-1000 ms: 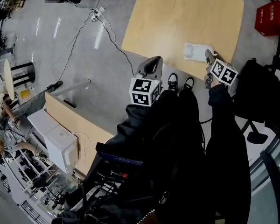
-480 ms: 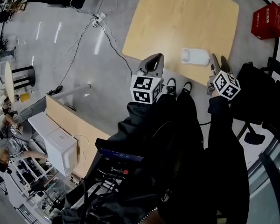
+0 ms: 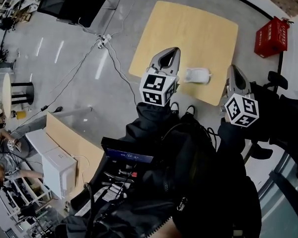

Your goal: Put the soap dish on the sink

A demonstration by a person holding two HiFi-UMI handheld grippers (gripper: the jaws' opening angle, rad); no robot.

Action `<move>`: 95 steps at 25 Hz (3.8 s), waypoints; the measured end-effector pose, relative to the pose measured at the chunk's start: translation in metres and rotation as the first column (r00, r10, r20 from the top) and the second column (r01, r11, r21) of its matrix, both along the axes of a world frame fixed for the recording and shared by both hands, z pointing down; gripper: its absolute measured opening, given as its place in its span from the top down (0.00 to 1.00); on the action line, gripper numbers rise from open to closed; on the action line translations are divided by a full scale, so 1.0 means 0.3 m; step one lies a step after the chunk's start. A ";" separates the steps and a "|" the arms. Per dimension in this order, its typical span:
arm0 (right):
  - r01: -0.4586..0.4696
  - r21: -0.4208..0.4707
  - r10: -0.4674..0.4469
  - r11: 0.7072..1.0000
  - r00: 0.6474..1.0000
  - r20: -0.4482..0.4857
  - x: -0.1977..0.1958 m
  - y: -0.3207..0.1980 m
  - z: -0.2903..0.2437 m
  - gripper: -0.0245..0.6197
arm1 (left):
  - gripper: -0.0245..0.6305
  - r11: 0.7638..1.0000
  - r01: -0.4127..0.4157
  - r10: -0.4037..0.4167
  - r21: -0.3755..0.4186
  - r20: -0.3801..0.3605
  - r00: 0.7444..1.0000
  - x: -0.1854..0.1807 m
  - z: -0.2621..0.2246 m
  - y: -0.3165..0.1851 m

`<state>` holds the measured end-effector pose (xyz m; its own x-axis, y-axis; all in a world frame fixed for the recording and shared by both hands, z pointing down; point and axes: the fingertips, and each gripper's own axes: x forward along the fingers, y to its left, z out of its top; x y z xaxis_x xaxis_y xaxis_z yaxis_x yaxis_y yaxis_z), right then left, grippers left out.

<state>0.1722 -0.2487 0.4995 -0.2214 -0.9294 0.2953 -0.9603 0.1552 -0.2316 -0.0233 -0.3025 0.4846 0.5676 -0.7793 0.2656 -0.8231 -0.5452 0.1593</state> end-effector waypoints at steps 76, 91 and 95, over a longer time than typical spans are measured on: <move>0.045 0.382 0.013 0.923 0.989 -0.147 -0.085 -0.098 -0.633 0.95 | 0.96 0.951 -0.041 0.064 0.307 -0.064 0.996 0.079 -0.488 -0.100; 0.053 0.375 0.008 0.926 0.987 -0.160 -0.090 -0.098 -0.618 0.95 | 0.96 0.954 -0.042 0.063 0.298 -0.062 0.996 0.080 -0.469 -0.101; 0.051 0.369 0.009 0.928 0.987 -0.160 -0.088 -0.097 -0.615 0.95 | 0.96 0.955 -0.042 0.062 0.293 -0.060 0.996 0.080 -0.465 -0.100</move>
